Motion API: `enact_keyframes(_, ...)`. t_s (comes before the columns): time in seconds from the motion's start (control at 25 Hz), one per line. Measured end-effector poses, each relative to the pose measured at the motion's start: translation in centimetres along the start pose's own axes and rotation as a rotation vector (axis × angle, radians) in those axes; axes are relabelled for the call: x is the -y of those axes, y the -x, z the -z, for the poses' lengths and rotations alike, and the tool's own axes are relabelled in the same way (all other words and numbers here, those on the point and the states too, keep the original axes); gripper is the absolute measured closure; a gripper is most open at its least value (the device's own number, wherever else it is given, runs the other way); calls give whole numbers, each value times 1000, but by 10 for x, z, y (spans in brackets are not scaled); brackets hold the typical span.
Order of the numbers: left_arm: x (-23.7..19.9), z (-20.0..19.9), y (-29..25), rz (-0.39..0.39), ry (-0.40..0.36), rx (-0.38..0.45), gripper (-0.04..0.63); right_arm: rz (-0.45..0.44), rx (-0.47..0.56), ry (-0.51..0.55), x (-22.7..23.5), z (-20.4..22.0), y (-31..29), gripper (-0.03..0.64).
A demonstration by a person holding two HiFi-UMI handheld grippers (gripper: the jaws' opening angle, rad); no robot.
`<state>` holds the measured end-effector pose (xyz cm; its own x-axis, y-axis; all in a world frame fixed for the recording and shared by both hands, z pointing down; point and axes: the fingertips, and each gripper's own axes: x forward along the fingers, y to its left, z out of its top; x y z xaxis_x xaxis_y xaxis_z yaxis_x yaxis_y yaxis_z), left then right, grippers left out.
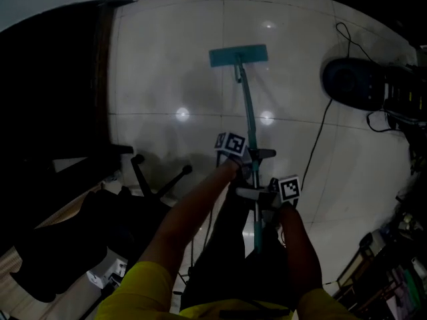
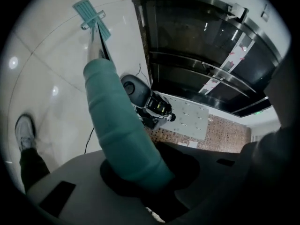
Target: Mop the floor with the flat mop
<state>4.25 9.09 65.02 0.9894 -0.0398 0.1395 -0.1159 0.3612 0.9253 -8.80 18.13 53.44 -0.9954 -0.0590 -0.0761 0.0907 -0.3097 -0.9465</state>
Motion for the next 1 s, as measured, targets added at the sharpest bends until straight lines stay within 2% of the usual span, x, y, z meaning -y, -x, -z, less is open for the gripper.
enact_keyframes(0.12, -7, -81, 0, -37, -61, -36, 486, 16, 6, 54, 19, -77, -10, 537)
enact_keyframes(0.2, -8, -114, 0, -75, -87, -91, 486, -27, 44, 66, 16, -113, -19, 538)
enact_keyframes(0.28, -8, -130, 3, -131, -109, -135, 486, -87, 82, 73, 6, -132, -26, 537)
enact_keyframes(0.36, -11, -129, 6, -176, -129, -140, 485, -87, 84, 86, 5, -128, -31, 537)
enact_keyframes(0.4, -13, -122, 7, -175, -137, -121, 485, -72, 76, 87, 6, -118, -32, 540)
enact_keyframes(0.48, -14, -90, 6, -144, -136, -89, 486, -67, 72, 55, 2, -83, -32, 546)
enact_keyframes(0.6, -22, 5, 0, -113, -100, -116, 486, -44, 80, -43, -2, 4, -22, 560)
enact_keyframes(0.72, -24, 119, -13, -59, 7, -145, 486, 47, 61, -118, 6, 110, 3, 563)
enact_keyframes(0.8, -21, 177, -20, -51, 61, -142, 494, 76, 43, -137, -1, 161, 16, 563)
enact_keyframes(0.88, -22, 200, -26, -74, 69, -140, 499, 76, 50, -142, -8, 177, 25, 563)
enact_keyframes(1.0, -21, 172, -40, -63, 48, -146, 491, 70, 60, -76, -4, 145, 37, 548)
